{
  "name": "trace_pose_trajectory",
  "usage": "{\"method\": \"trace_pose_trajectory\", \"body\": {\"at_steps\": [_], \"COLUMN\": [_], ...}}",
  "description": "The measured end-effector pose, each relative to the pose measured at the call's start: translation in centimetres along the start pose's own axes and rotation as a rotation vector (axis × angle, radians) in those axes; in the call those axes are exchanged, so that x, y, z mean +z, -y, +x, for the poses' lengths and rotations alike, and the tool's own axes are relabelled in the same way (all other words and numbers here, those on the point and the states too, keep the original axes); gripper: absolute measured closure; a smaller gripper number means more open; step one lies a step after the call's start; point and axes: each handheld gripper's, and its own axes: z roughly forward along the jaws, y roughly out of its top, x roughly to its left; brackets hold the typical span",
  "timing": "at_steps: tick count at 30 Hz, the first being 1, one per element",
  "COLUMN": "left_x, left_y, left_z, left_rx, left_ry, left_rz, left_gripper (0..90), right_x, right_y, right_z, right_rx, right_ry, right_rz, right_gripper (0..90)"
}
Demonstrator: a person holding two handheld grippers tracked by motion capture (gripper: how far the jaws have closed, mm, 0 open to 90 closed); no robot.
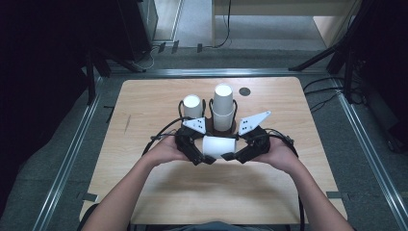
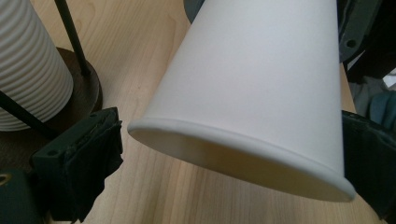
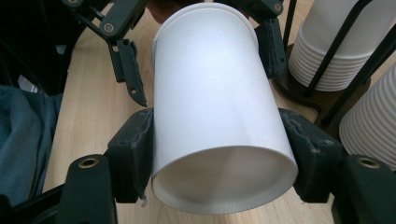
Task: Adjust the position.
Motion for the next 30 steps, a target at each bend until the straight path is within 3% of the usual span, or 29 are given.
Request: {"method": "trace_pose_trajectory", "body": {"at_steps": [7,8,10,13,14,15,21,24,30], "left_x": [-0.1,-0.1,-0.2,-0.7,-0.7,-1.0,-1.3,-1.3,-1.7], "left_y": [-0.2,-0.1,0.0,0.2,0.2,0.4,0.4,0.2,0.2], "left_z": [-0.4,-0.3,-0.3,-0.1,-0.1,0.1,0.1,0.1,0.3], "left_rx": [0.002,-0.019,-0.023,-0.044,-0.044,-0.054,-0.045,-0.039,-0.043], "left_ry": [0.031,0.050,0.049,0.083,0.083,0.106,0.122,0.129,0.111], "left_rz": [-0.063,-0.089,-0.098,-0.145,-0.145,-0.178,-0.165,-0.133,-0.104], "left_gripper": [0.8,2.0,4.0,8.4,13.5,15.9,21.3,22.5,23.2], "right_x": [-0.5,-0.5,-0.6,-0.8,-0.8,-0.9,-0.9,-0.9,-0.5], "right_y": [-0.2,-0.2,-0.2,-0.3,-0.3,-0.3,-0.3,-0.2,-0.3], "right_z": [0.0,0.0,0.0,0.0,0.0,0.0,0.0,0.0,0.2], "right_rx": [0.002,0.002,0.003,0.012,0.012,0.018,0.020,0.020,0.016], "right_ry": [-0.021,-0.023,-0.024,-0.034,-0.034,-0.045,-0.058,-0.064,-0.036], "right_rz": [-0.041,-0.045,-0.048,-0.069,-0.069,-0.080,-0.085,-0.074,-0.046], "right_gripper": [33.1,33.1,33.1,33.0,33.0,33.0,33.6,33.3,24.4]}}
